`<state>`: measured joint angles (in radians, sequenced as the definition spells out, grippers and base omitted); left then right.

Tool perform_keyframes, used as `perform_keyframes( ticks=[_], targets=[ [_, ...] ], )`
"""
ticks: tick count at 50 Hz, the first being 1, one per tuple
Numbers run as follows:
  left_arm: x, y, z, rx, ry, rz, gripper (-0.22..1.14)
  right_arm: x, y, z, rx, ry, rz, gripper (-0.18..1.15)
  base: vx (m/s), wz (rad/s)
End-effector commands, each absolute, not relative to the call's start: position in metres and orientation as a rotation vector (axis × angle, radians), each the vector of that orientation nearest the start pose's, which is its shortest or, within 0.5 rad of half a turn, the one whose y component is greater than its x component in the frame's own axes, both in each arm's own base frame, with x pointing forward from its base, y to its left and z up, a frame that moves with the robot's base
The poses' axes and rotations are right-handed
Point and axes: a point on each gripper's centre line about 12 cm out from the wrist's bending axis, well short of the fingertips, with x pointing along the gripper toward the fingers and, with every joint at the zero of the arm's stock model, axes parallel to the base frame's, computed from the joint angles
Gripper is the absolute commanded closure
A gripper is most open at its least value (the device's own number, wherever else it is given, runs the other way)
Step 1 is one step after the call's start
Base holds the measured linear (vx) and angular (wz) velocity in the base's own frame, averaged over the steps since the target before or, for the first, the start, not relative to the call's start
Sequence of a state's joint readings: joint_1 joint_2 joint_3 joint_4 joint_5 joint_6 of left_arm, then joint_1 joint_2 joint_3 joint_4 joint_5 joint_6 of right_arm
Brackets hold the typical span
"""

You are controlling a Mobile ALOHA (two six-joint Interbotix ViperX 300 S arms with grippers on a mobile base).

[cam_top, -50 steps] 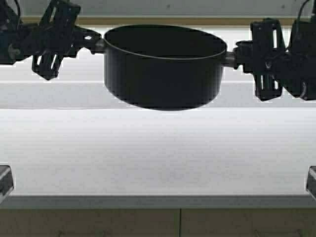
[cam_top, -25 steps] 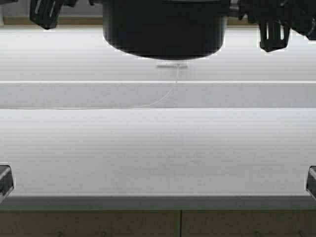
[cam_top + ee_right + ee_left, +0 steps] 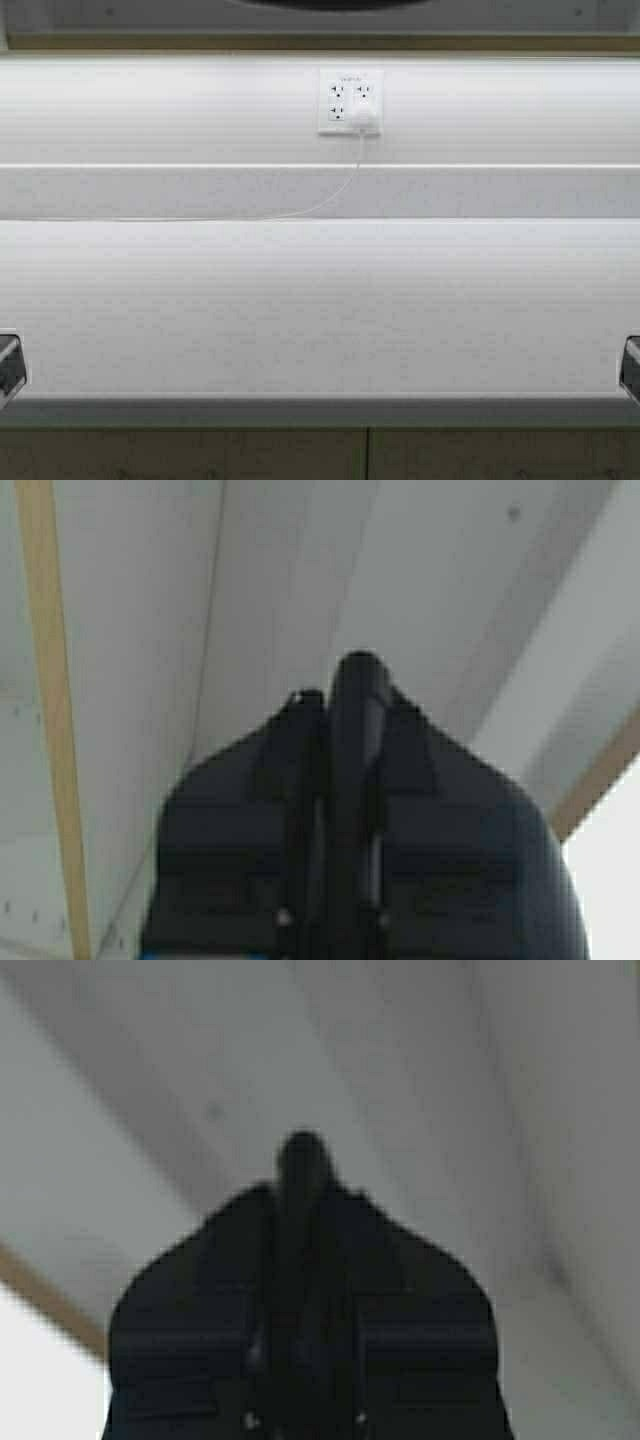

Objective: Open the cabinet, put the pot inside, then close it

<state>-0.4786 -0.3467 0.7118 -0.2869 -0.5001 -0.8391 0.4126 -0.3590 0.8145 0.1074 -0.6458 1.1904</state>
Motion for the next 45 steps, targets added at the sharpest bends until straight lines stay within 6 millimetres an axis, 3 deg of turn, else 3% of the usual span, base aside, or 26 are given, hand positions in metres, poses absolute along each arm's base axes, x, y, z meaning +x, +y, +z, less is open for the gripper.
perform_keyframes(
  ticks=[1,15,24,34,45],
  targets=[
    [0.333,-0.182,0.357,-1.044,0.091,-0.448,0.87,0.327,0.142,0.363,1.322,-0.004,0.497,0.9,0.01,0.01],
    [0.389,-0.206,0.361,-1.035,0.117,-0.426,0.87,0.379,0.136,0.367,1.292,0.038,0.394,0.9,0.02,0.0],
    [0.426,-0.2,0.363,-1.034,0.11,-0.381,0.87,0.414,0.128,0.368,1.281,0.049,0.332,0.9,0.03,0.0],
    [0.454,-0.196,0.366,-1.03,0.121,-0.35,0.87,0.452,0.125,0.362,1.296,0.039,0.302,0.9,0.04,0.01],
    [0.479,-0.202,0.363,-1.032,0.142,-0.34,0.87,0.476,0.128,0.35,1.317,0.057,0.283,0.9,0.05,0.01]
  ],
)
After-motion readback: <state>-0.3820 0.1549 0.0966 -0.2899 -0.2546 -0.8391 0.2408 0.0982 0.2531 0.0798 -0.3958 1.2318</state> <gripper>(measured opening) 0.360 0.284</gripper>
